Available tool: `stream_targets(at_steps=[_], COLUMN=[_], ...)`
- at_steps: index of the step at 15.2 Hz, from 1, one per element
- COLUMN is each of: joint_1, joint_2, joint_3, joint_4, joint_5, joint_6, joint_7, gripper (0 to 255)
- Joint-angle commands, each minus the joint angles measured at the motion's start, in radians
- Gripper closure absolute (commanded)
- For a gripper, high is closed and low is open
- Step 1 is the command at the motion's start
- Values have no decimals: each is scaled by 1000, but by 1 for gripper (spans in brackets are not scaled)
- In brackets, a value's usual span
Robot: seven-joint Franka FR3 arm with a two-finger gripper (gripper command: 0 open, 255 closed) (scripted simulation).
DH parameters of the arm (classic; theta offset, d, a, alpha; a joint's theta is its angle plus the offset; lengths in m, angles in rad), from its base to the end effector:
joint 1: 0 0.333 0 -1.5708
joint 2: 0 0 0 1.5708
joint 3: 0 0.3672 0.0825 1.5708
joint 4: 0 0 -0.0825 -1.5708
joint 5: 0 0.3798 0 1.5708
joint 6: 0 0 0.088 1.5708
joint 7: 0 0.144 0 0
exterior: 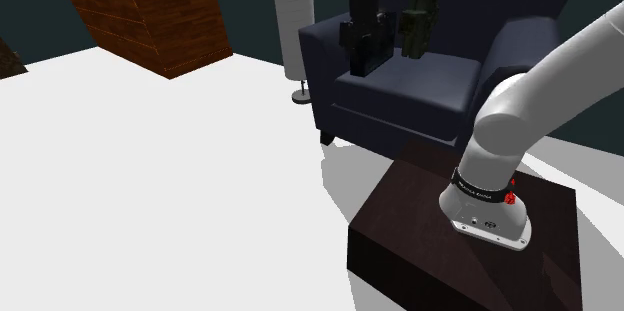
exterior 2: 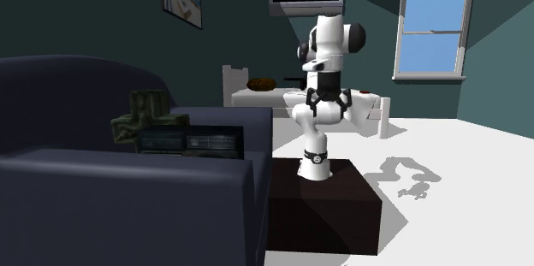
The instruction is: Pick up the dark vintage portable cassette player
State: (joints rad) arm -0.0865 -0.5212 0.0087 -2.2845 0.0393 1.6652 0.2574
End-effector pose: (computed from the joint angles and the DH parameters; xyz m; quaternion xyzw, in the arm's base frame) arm 0.3502 -0.0214 0.5490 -0.9841 0.1700 0.0504 0.0129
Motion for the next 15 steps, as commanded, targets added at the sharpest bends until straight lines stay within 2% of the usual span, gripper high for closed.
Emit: stream_targets(at_steps=[1, 8, 15], joint_1=[-27, -100, -164], joint_2=[81, 304, 503], joint_3=[-8, -38, -90], joint_4=[64, 264, 483], joint_5=[-9, -32, -45], joint_6=[22, 60, 55], joint_7=[45, 206, 352], gripper=[0, 0, 0])
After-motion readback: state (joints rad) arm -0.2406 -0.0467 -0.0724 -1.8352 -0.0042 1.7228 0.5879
